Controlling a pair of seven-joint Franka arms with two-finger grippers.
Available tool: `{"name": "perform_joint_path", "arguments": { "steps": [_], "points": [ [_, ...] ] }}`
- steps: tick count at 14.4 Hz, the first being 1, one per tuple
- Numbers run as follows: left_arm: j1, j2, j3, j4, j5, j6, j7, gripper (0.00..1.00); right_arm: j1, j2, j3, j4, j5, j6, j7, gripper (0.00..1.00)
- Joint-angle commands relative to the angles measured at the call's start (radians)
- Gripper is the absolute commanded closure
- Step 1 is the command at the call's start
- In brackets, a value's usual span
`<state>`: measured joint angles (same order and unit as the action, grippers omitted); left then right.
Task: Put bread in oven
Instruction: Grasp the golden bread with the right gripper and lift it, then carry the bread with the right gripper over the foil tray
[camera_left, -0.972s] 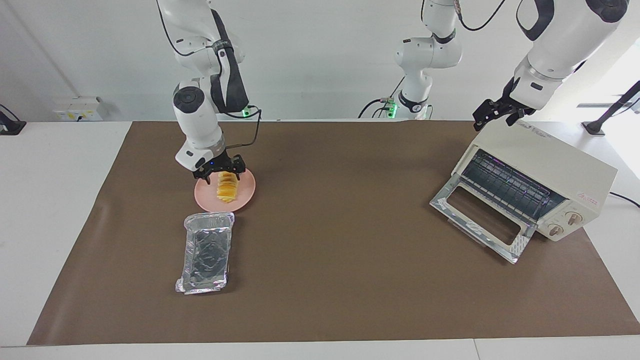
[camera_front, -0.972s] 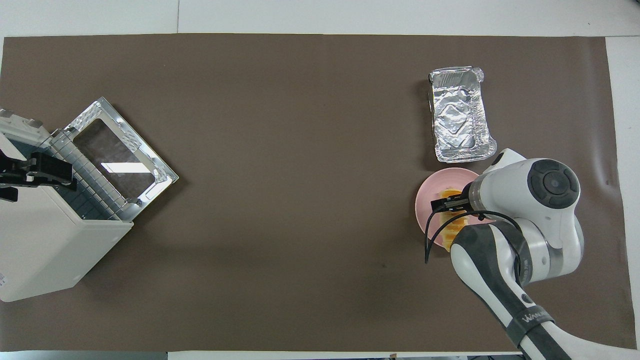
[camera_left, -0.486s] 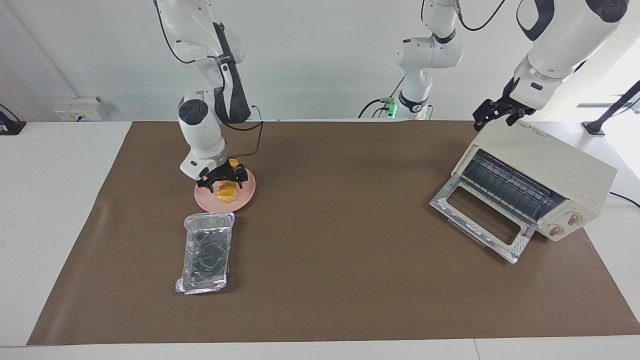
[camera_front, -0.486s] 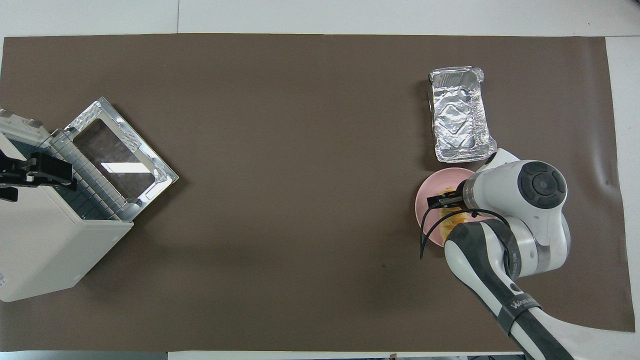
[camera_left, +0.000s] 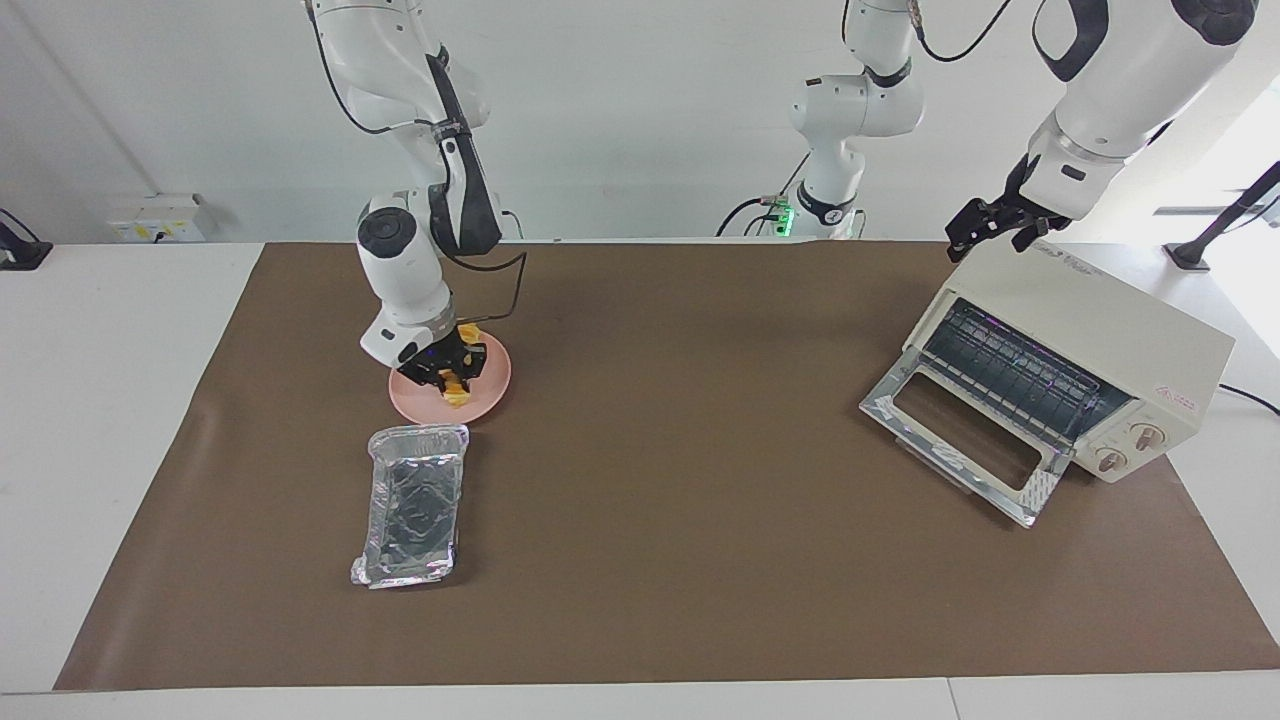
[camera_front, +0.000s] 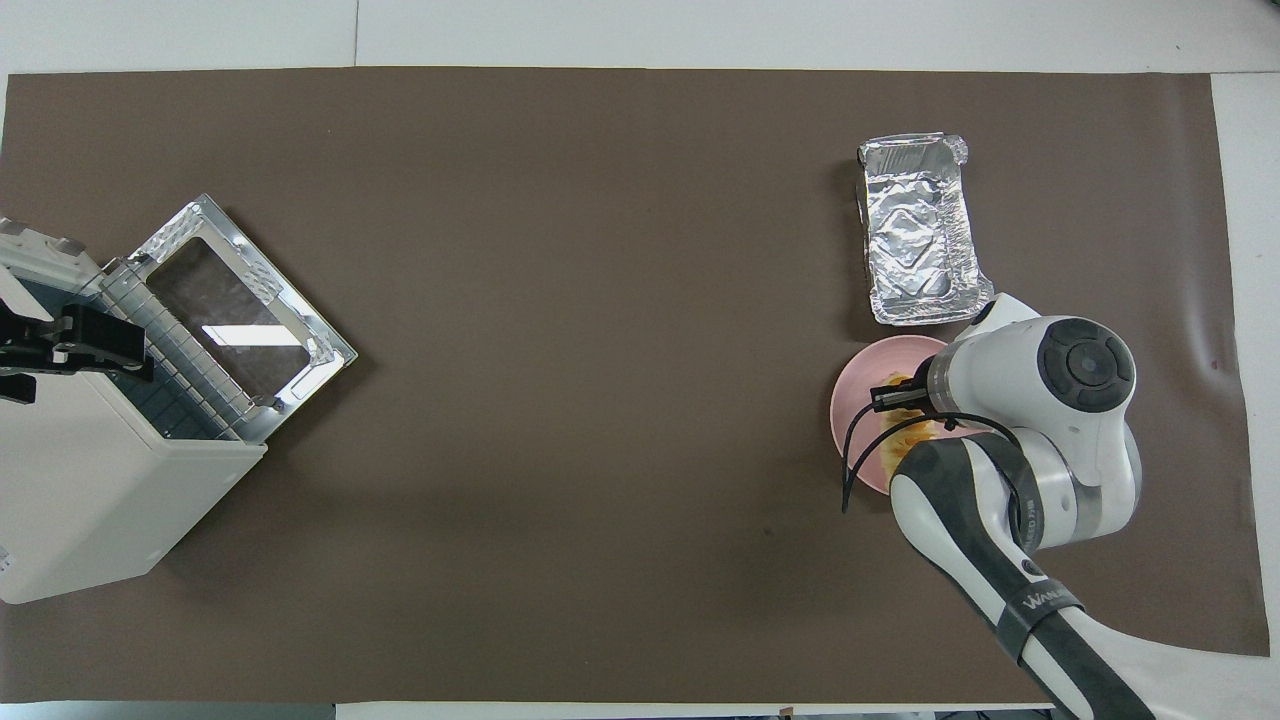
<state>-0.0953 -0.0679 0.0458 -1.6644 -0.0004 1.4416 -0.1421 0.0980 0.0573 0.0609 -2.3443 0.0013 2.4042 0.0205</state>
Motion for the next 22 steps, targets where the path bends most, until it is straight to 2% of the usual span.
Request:
{"name": "perform_joint_path", "arguments": {
  "steps": [1, 3, 4, 6, 8, 12, 13, 18, 21, 22],
  "points": [
    [0.017, -0.020, -0.009, -0.017, -0.018, -0.003, 0.002, 0.00, -0.018, 0.018, 0.000, 0.145, 0.017, -0.171, -0.050, 1.00],
    [0.017, -0.020, -0.009, -0.017, -0.018, -0.003, 0.002, 0.00, -0.038, 0.065, -0.001, 0.299, 0.016, -0.296, -0.068, 1.00],
    [0.017, -0.020, -0.009, -0.017, -0.018, -0.003, 0.002, 0.00, -0.044, 0.085, -0.001, 0.354, 0.016, -0.318, -0.083, 1.00],
    [0.017, -0.020, -0.009, -0.017, -0.018, -0.003, 0.002, 0.00, -0.064, 0.114, -0.003, 0.414, 0.016, -0.301, -0.099, 1.00],
    [0.017, -0.020, -0.009, -0.017, -0.018, -0.003, 0.002, 0.00, -0.081, 0.166, -0.003, 0.523, 0.016, -0.312, -0.102, 1.00],
    [0.017, -0.020, -0.009, -0.017, -0.018, -0.003, 0.002, 0.00, -0.097, 0.470, -0.001, 0.905, 0.014, -0.391, -0.106, 1.00],
    [0.017, -0.020, -0.009, -0.017, -0.018, -0.003, 0.002, 0.00, -0.090, 0.521, -0.003, 0.943, 0.011, -0.382, -0.105, 1.00],
    [0.017, -0.020, -0.009, -0.017, -0.018, -0.003, 0.002, 0.00, -0.089, 0.598, -0.003, 0.955, 0.008, -0.269, -0.105, 1.00],
    [0.017, -0.020, -0.009, -0.017, -0.018, -0.003, 0.002, 0.00, -0.086, 0.590, -0.001, 0.886, 0.017, -0.163, -0.099, 1.00],
    [0.017, -0.020, -0.009, -0.017, -0.018, -0.003, 0.002, 0.00, -0.086, 0.589, -0.001, 0.886, 0.020, -0.169, -0.097, 0.88]
  ]
}}
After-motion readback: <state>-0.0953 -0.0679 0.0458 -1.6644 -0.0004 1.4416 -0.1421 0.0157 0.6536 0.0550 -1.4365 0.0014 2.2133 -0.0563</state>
